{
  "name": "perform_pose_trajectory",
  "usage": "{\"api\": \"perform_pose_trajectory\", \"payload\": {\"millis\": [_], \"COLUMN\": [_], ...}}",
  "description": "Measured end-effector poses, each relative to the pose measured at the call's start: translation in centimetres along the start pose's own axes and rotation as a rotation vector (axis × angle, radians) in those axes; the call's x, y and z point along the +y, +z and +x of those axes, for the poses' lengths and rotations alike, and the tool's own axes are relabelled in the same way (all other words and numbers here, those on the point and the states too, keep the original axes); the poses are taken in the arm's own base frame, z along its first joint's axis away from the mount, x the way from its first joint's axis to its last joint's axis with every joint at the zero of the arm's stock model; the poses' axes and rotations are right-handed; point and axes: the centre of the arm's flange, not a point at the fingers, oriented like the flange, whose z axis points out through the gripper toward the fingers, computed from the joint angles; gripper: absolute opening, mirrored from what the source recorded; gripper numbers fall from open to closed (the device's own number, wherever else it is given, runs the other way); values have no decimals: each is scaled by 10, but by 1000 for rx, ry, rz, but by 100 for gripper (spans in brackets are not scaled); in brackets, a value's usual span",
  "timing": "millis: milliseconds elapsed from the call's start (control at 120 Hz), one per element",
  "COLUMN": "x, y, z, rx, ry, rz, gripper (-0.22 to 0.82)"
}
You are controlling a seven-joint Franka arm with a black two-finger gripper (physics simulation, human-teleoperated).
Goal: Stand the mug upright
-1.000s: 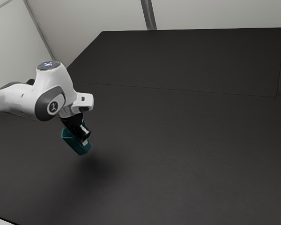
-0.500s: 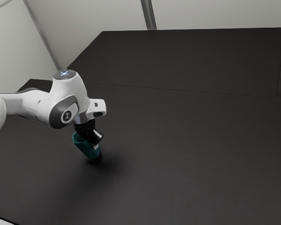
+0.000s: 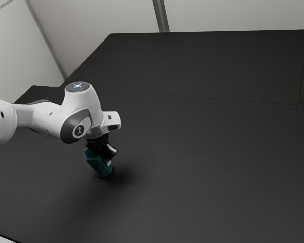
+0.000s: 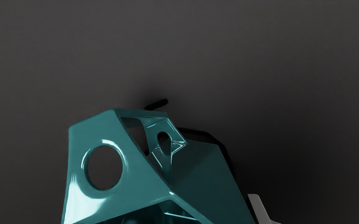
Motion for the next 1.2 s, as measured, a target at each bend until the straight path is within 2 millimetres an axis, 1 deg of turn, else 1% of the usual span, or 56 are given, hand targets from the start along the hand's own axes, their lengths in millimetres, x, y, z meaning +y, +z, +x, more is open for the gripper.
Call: {"api": "perform_pose_trajectory", "payload": {"millis": [150, 208, 242, 375, 467, 550, 650, 783, 908, 975, 1075, 1200], "x": [0, -1, -1, 0, 1, 3, 5, 6, 12, 12, 14, 9], "y": [4, 4, 4, 0, -9, -24, -41, -62, -79, -92, -121, -155], "z": [0, 0, 0, 1, 1, 0, -1, -4, -5, -1, 12, 27], "rx": [-6, -5, -5, 4, 23, 52, 87, 125, 147, 148, 141, 110], "ry": [-17, -24, -26, -35, -36, -34, -31, -31, -21, -22, -21, -38], "rz": [-1, -2, -4, -9, -9, -9, -8, -6, -4, -3, 0, -10], "gripper": [-17, -14, -10, 20, 33, 42, 48, 53, 56, 57, 58, 58]}}
